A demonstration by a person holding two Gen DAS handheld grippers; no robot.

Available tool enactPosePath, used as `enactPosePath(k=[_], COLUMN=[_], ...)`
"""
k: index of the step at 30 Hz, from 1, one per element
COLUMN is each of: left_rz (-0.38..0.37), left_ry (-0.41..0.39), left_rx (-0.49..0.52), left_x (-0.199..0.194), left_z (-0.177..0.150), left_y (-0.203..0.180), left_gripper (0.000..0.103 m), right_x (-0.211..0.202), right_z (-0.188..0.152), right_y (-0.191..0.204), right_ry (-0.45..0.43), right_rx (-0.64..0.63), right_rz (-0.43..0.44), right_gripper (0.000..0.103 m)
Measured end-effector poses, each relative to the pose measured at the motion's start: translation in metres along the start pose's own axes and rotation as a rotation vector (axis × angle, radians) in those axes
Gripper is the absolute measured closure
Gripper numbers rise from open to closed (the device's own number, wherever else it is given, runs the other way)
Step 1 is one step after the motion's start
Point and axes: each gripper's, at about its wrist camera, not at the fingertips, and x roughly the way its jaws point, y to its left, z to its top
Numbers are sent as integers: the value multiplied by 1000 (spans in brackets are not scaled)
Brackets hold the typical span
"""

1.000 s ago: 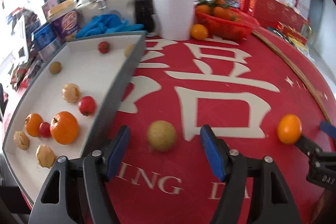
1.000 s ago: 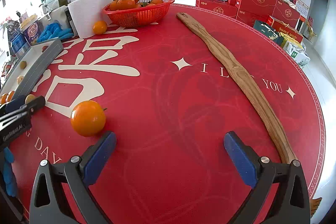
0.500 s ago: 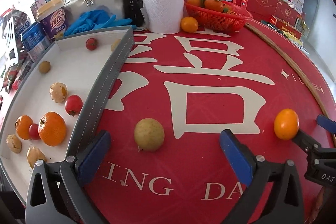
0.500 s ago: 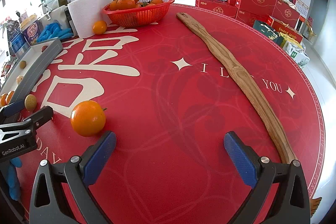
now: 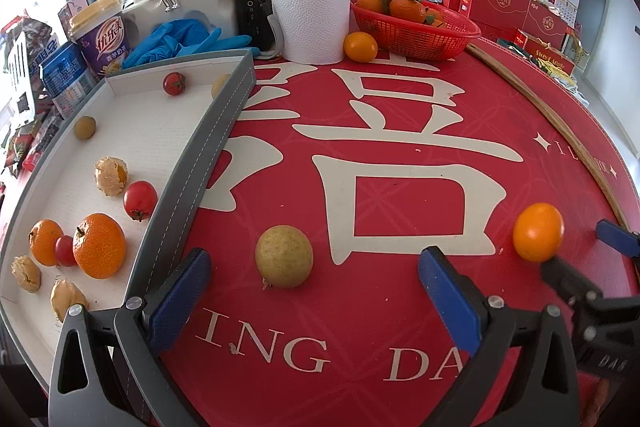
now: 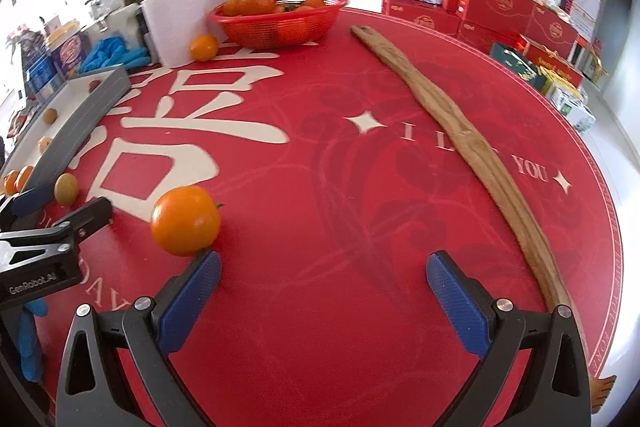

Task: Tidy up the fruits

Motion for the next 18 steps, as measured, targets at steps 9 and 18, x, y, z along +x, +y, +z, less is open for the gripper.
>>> enactPosePath(k=[9,18], left_rz=[0,0], left_ry=[0,0], left_rx=[0,0], left_x=[0,0], left_z=[0,0], left_y=[0,0], left_gripper=[0,0], right_x=[4,4], right_z=[5,5], right_y=[17,17], right_ry=[1,1], right_rx=[-29,-29], right_rz=[20,20], right_gripper=[0,0])
